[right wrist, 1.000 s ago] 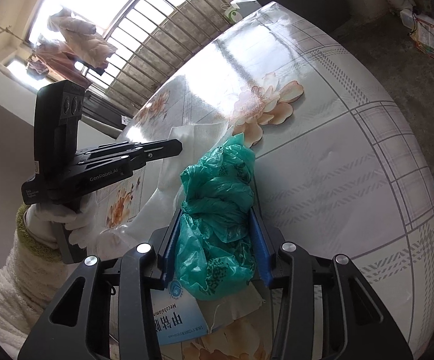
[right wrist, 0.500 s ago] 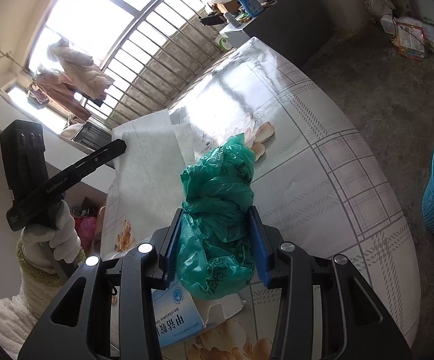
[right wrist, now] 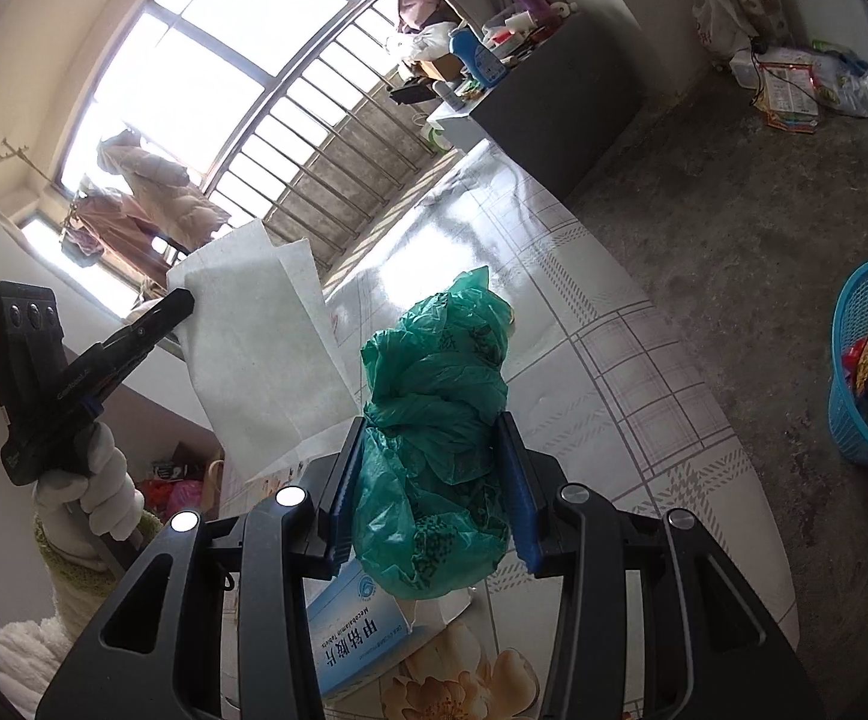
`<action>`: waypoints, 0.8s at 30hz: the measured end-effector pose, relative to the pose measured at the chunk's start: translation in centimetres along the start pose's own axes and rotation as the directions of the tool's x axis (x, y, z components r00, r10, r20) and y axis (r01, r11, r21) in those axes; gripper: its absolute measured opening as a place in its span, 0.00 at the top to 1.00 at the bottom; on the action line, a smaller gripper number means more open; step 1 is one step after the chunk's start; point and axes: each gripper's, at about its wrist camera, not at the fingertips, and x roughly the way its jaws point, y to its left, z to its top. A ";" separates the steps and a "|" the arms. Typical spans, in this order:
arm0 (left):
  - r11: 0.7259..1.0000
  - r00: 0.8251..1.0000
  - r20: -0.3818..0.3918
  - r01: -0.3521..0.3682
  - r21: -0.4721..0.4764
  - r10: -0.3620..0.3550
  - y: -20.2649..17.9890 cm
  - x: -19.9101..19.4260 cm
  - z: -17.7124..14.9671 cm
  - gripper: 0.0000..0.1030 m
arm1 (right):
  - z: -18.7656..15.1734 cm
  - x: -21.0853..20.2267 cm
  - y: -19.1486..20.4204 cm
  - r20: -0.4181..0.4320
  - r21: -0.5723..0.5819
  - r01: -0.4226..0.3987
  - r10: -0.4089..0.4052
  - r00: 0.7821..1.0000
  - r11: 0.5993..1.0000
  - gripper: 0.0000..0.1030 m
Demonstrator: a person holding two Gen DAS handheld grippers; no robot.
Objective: Collect trash
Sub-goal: 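Carry the green bag and tissue over the blue basket with both tools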
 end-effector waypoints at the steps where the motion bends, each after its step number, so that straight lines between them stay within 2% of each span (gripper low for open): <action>1: 1.000 1.000 0.005 0.001 0.004 -0.001 -0.3 -0.2 0.2 1.00 | 0.0 -0.4 -0.1 0.008 0.002 -0.002 0.002 1.000 1.000 0.60; 15: 0.996 0.999 0.043 0.029 0.086 -0.033 -6.2 -1.9 2.5 1.00 | -0.5 -4.8 -1.3 0.113 0.028 -0.032 0.028 0.993 0.999 0.60; 24: 0.985 0.997 0.021 0.074 0.157 -0.078 -11.8 -0.4 3.8 1.00 | -0.6 -7.7 -3.3 0.184 0.054 -0.050 0.040 0.982 0.997 0.60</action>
